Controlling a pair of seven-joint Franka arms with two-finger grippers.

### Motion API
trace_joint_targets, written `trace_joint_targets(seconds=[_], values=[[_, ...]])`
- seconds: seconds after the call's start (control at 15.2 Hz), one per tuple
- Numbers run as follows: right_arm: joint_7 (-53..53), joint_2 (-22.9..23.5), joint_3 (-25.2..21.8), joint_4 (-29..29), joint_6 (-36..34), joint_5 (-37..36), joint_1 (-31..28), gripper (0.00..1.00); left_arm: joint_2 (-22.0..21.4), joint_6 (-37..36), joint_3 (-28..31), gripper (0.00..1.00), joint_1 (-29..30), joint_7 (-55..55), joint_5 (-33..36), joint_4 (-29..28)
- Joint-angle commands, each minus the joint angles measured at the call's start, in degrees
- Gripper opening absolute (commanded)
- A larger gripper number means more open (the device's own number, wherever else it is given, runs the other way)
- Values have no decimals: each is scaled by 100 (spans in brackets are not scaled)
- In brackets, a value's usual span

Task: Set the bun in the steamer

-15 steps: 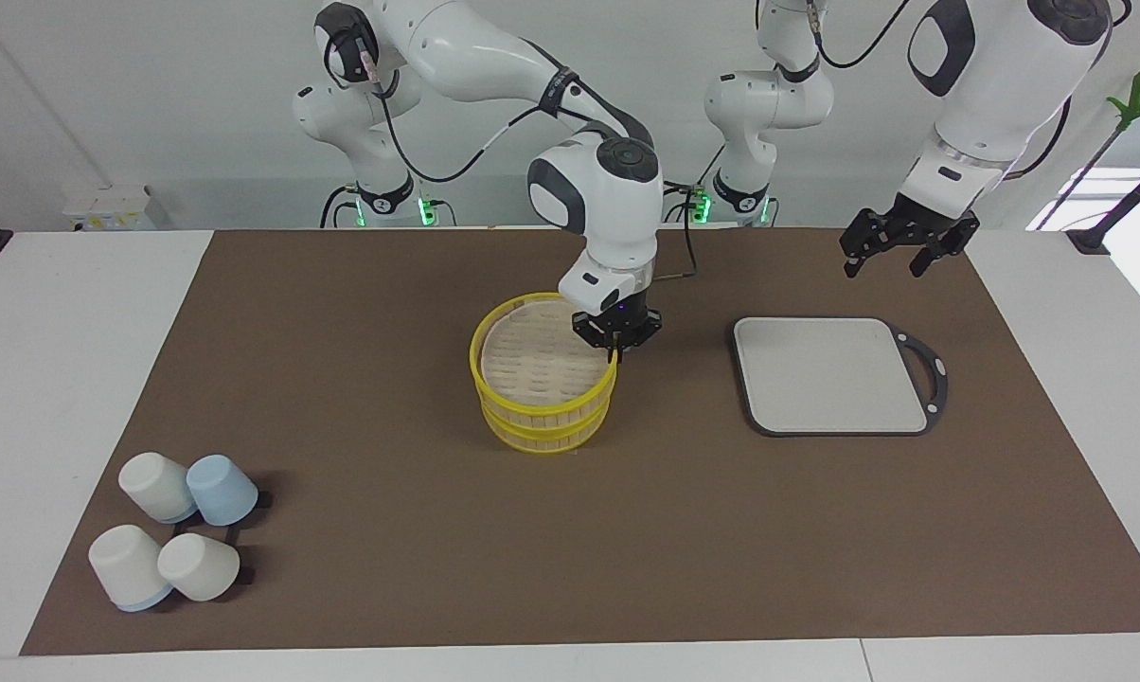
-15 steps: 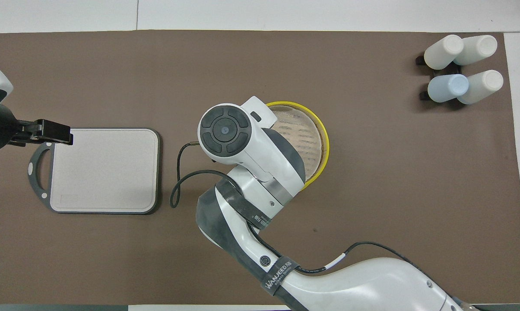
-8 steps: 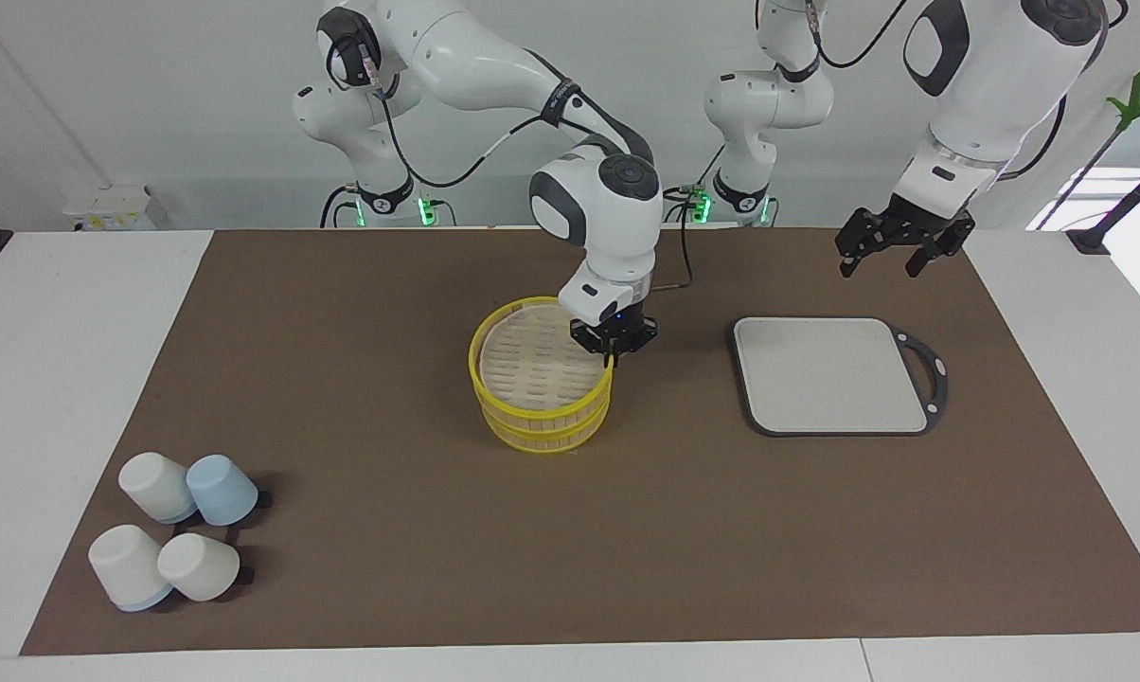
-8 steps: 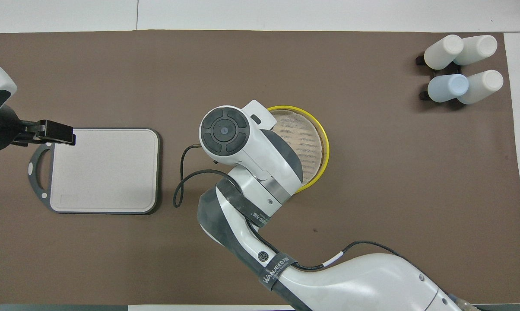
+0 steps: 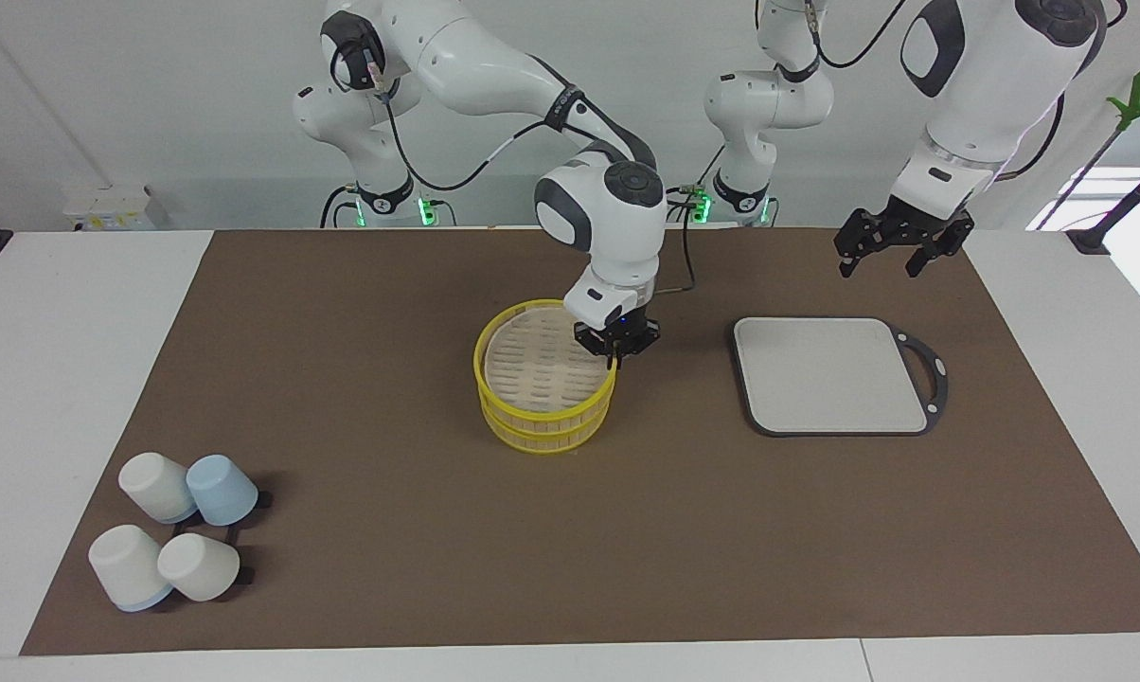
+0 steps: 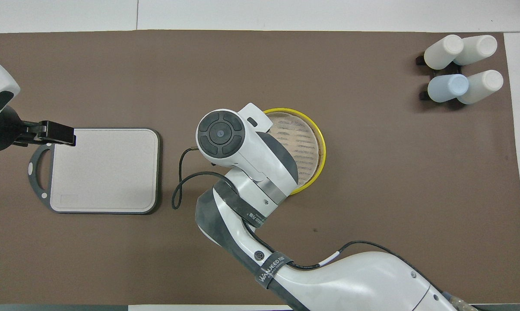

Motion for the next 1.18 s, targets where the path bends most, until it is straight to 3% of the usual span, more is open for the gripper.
trace_joint_targets(seconds=[0.0,1.12], values=[[141,-34,5,-26,23,-106,6,0,-61,-153,1,100,-20,80,101,-49],[150,-42,14,-297,312,-97,-55,0,-105,-170,10,100,-20,88,101,-67]])
